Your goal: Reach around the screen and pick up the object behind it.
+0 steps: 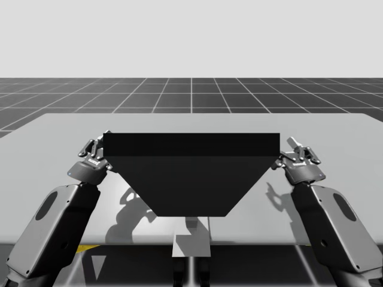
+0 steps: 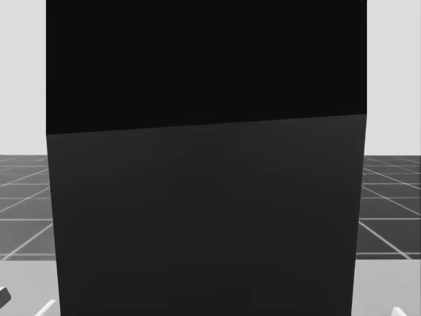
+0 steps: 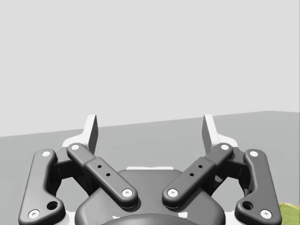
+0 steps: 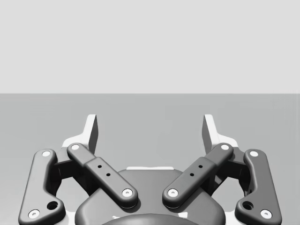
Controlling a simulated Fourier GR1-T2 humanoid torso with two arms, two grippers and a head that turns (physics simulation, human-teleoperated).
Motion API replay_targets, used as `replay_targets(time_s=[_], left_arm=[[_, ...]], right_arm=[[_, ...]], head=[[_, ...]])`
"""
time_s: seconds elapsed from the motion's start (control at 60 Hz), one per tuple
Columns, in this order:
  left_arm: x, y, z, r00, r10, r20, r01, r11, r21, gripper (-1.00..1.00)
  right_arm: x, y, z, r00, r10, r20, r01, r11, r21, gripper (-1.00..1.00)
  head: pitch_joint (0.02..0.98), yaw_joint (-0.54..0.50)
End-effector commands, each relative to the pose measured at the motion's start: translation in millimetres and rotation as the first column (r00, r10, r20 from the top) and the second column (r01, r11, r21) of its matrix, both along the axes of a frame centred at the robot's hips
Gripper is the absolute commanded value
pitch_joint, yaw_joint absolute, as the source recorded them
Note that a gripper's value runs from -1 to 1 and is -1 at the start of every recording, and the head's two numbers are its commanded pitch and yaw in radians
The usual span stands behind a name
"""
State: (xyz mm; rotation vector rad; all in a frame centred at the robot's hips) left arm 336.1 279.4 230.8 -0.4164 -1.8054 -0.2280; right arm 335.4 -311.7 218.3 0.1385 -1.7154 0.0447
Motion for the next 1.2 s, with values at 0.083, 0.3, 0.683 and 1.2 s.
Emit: replay_targets(time_s=[0.083, 0.3, 0.683, 1.2], left_arm=[[0.2, -0.2, -0.4, 1.000, -0.001, -0.001, 0.001, 1.000, 0.001, -1.00], [-3.3, -0.5, -1.2, 0.998, -0.038, -0.040, 0.039, 0.999, 0.019, -1.00], [-47.6, 26.1, 6.0, 0.960, -0.247, -0.131, 0.264, 0.955, 0.136, -1.00], [-72.1, 46.5, 6.5, 0.792, -0.551, -0.264, 0.605, 0.766, 0.218, -1.00]], right_arm=[[-4.8, 2.1, -1.0, 0.999, -0.021, 0.032, 0.022, 0.999, -0.024, -1.00], [-5.7, -1.7, 2.4, 0.999, 0.051, 0.009, -0.051, 0.998, -0.034, -1.00], [-35.0, -17.8, 4.3, 0.959, 0.284, 0.000, -0.282, 0.953, -0.111, -1.00], [-90.6, -24.7, -8.4, 0.678, 0.734, 0.015, -0.715, 0.665, -0.216, -1.00]], head=[[0.153, -0.01], [0.156, -0.01], [0.168, -0.01], [0.173, 0.00]])
